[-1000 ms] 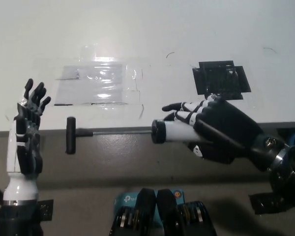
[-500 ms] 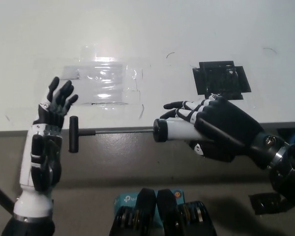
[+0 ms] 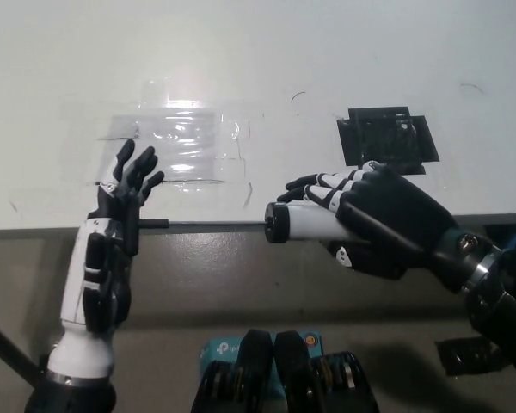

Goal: The robot uses right hand to pick up a small white air pumper and uses its left hand to compress it, and then puts it on the desk

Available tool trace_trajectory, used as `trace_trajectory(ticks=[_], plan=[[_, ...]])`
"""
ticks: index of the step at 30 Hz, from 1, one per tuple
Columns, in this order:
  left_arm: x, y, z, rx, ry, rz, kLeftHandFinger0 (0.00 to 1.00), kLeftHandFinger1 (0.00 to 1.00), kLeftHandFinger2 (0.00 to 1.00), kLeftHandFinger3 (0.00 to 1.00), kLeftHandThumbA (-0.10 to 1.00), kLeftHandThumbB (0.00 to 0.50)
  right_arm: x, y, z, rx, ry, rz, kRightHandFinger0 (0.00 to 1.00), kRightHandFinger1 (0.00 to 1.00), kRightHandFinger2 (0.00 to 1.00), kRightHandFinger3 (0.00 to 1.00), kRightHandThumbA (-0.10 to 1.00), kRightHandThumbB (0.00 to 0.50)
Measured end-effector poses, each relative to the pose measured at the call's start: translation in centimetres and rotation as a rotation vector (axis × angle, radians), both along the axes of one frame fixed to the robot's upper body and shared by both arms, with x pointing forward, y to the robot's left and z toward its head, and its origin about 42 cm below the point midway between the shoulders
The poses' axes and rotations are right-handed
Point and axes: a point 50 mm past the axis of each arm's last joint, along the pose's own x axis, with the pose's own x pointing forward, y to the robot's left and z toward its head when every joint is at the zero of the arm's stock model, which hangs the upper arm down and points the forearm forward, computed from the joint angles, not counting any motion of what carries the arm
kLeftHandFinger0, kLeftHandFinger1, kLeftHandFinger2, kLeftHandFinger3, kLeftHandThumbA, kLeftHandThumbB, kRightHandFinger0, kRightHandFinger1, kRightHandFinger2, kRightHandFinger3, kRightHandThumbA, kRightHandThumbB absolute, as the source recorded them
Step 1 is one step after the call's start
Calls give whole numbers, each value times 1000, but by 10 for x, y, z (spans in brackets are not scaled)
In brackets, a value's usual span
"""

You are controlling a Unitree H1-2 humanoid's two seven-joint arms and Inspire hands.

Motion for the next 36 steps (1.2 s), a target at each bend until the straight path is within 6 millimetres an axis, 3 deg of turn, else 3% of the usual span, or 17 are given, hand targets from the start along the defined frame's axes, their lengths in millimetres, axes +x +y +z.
trace_trajectory(ticks=[2, 13, 14, 17, 19, 21, 22, 23, 24, 25, 27, 30, 31, 33, 34, 35, 36], plan=[[2, -2, -3, 0, 12, -1, 1000, 1000, 1000, 1000, 1000, 246, 0, 1, 0, -9, 7, -1, 94, 560, 845, 869, -100, 199], [10, -14, -1, 42, -3, -4, 1000, 1000, 1000, 1000, 1000, 213, 5, 23, 6, 13, 17, 34, 101, 550, 823, 849, -100, 210], [11, -17, -1, 61, -11, -4, 1000, 1000, 1000, 1000, 1000, 230, 6, 25, 7, 13, 15, 38, 90, 547, 824, 848, -100, 212], [11, -26, 1, 116, -28, -8, 1000, 1000, 1000, 1000, 1000, 297, 7, 32, 13, 9, 8, 53, 55, 478, 810, 713, -100, 198], [11, -30, 3, 147, -39, -9, 1000, 1000, 1000, 1000, 1000, 322, 7, 35, 15, 4, 6, 58, 13, 368, 687, 559, -100, 193], [9, -37, 4, 177, -49, -9, 1000, 1000, 1000, 1000, 1000, 328, 7, 38, 18, -7, 1, 55, 0, 210, 497, 323, -100, 223], [9, -39, 4, 189, -55, -3, 1000, 1000, 1000, 1000, 1000, 328, 8, 39, 19, -14, 0, 49, 0, 193, 460, 314, -100, 222], [8, -40, 5, 196, -57, 3, 1000, 1000, 1000, 1000, 1000, 319, 8, 39, 20, -19, 1, 43, 0, 168, 446, 396, -100, 200], [8, -41, 5, 202, -61, 8, 1000, 1000, 1000, 1000, 1000, 317, 9, 39, 21, -23, 2, 39, 0, 84, 295, 427, -100, 188], [7, -44, 7, 212, -69, 16, 1000, 1000, 1000, 1000, 1000, 315, 9, 38, 21, -27, 2, 32, 0, 31, 226, 357, -100, 179], [5, -48, 10, 218, -82, 31, 1000, 1000, 1000, 1000, 1000, 309, 10, 39, 21, -24, 2, 26, 0, 39, 263, 219, -100, 229], [4, -53, 16, 230, -112, 60, 1000, 1000, 1000, 1000, 1000, 323, 10, 40, 22, -7, 5, 22, 24, 109, 349, 223, -100, 228], [3, -54, 18, 232, -119, 66, 1000, 1000, 1000, 1000, 1000, 330, 10, 40, 23, -4, 6, 20, 9, 95, 339, 256, -100, 216], [3, -55, 20, 236, -125, 73, 1000, 1000, 1000, 1000, 1000, 337, 10, 40, 23, -1, 7, 18, 0, 4, 250, 201, -100, 207], [3, -55, 20, 236, -125, 74, 1000, 1000, 1000, 1000, 1000, 334, 10, 40, 23, -1, 6, 17, 0, 1, 265, 62, -100, 190], [3, -55, 19, 238, -125, 75, 1000, 1000, 1000, 1000, 1000, 333, 10, 40, 23, -3, 5, 16, 0, 21, 308, 53, -100, 184], [3, -54, 19, 240, -125, 77, 1000, 1000, 1000, 1000, 1000, 336, 10, 40, 23, -5, 5, 15, 0, 54, 432, 36, -100, 183]])
